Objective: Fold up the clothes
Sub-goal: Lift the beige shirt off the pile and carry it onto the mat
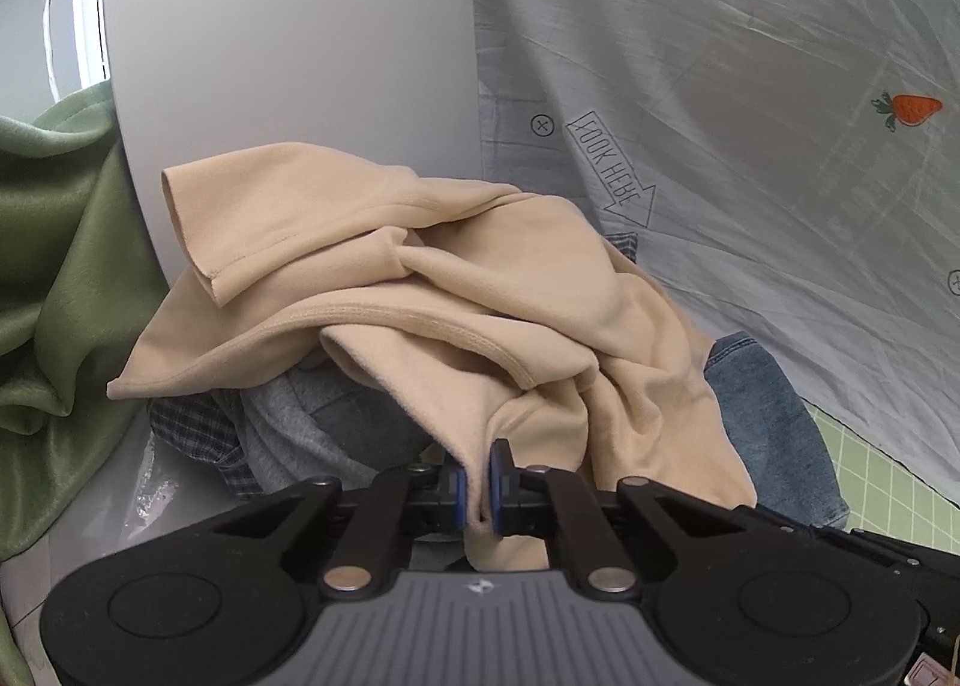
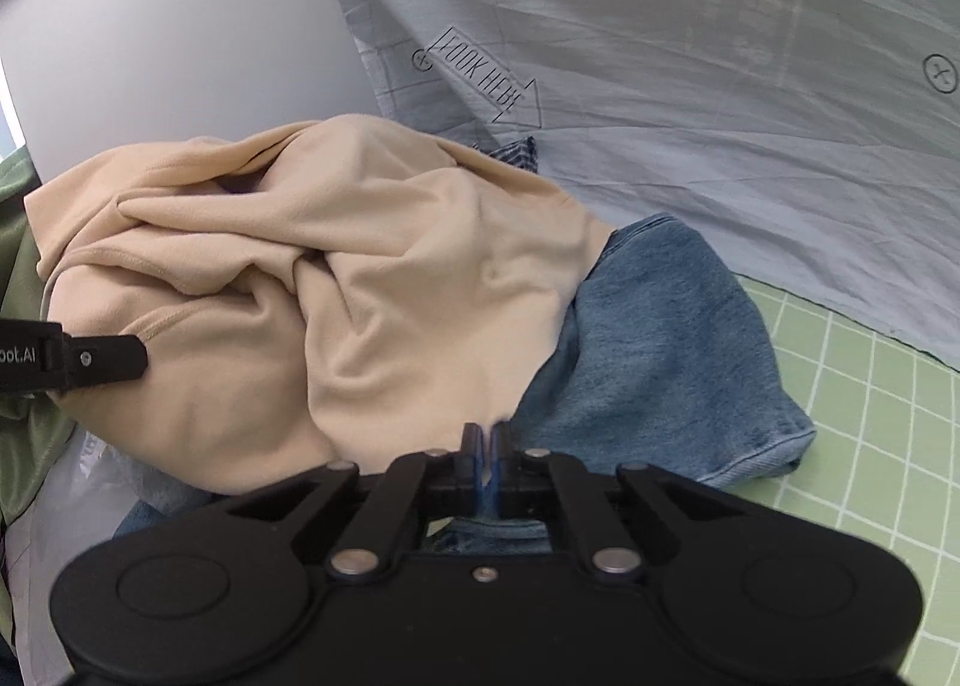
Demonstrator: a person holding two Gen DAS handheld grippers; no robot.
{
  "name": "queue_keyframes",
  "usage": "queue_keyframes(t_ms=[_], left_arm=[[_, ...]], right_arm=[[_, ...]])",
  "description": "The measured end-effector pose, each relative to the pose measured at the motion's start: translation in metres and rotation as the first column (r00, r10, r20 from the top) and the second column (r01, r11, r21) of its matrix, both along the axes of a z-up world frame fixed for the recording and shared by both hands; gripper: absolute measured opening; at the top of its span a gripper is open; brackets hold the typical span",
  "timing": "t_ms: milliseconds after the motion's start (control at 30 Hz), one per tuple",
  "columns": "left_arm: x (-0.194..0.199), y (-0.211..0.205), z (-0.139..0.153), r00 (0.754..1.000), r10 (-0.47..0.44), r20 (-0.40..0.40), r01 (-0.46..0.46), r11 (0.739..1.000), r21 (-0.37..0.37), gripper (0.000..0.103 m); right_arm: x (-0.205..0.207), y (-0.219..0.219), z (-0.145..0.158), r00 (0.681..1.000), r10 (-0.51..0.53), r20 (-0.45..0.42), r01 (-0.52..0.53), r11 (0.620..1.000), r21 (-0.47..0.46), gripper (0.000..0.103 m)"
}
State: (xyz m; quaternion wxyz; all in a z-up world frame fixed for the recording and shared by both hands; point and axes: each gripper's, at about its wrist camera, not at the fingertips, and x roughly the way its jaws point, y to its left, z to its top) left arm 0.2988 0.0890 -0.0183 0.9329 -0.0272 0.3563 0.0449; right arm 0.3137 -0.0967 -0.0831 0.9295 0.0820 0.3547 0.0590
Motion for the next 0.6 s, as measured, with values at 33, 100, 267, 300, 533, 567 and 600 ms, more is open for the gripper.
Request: queue_keyframes(t_ms=[33, 100, 267, 300, 533, 567, 600], left_arm=[[-0.004, -0.002, 0.003, 1.000, -0.011, 0.003, 0.011, 1.000, -0.005, 0.008], [-0.014, -0.006, 0.008, 0.999, -0.032, 0.006, 0.032, 0.999, -0.027, 0.007], [-0.049, -0.022, 0.023, 0.994, -0.112, 0.004, 0.112, 0.991, -0.077, 0.007], [-0.057, -0.026, 0.025, 0.992, -0.128, 0.001, 0.128, 0.988, -0.090, 0.007], [-0.124, -0.061, 0.037, 0.971, -0.238, -0.002, 0.236, 0.963, -0.127, 0.007], [-0.132, -0.065, 0.037, 0.969, -0.246, -0.003, 0.244, 0.961, -0.130, 0.007], [-0.141, -0.069, 0.038, 0.968, -0.253, -0.005, 0.250, 0.959, -0.133, 0.007]], right_arm=[[-0.005, -0.004, 0.004, 1.000, -0.018, 0.012, 0.018, 1.000, -0.003, 0.002], [-0.016, -0.013, 0.012, 0.998, -0.057, 0.034, 0.058, 0.998, -0.007, 0.002], [-0.047, -0.040, 0.034, 0.986, -0.153, 0.069, 0.153, 0.988, 0.001, 0.002], [-0.056, -0.044, 0.038, 0.983, -0.166, 0.078, 0.167, 0.986, -0.003, 0.002], [-0.122, -0.070, 0.065, 0.962, -0.230, 0.144, 0.236, 0.971, -0.030, 0.001], [-0.132, -0.072, 0.067, 0.960, -0.236, 0.152, 0.244, 0.969, -0.036, 0.001], [-0.140, -0.073, 0.068, 0.958, -0.241, 0.158, 0.251, 0.967, -0.048, 0.001]])
